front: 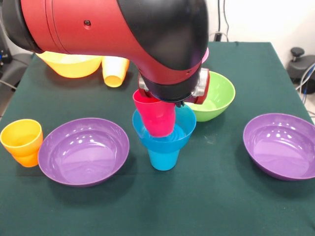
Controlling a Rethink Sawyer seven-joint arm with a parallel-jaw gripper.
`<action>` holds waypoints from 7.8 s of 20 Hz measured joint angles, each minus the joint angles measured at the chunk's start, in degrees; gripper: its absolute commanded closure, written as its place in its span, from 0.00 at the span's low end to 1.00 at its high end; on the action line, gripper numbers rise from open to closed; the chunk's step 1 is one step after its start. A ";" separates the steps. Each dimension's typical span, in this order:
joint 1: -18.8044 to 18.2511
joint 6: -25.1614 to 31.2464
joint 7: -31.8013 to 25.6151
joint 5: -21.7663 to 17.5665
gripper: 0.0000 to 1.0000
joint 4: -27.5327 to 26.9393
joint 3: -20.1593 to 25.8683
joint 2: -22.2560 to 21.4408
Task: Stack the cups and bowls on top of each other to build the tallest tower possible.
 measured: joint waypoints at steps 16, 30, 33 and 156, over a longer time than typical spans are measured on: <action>0.30 -0.01 0.21 0.02 1.00 -1.38 -0.63 1.17; 1.59 -0.01 3.28 2.21 1.00 -0.56 -2.83 0.97; 1.76 0.00 4.01 3.10 1.00 -0.12 -3.20 0.62; 5.27 -8.05 4.78 13.32 1.00 7.18 -17.18 -1.91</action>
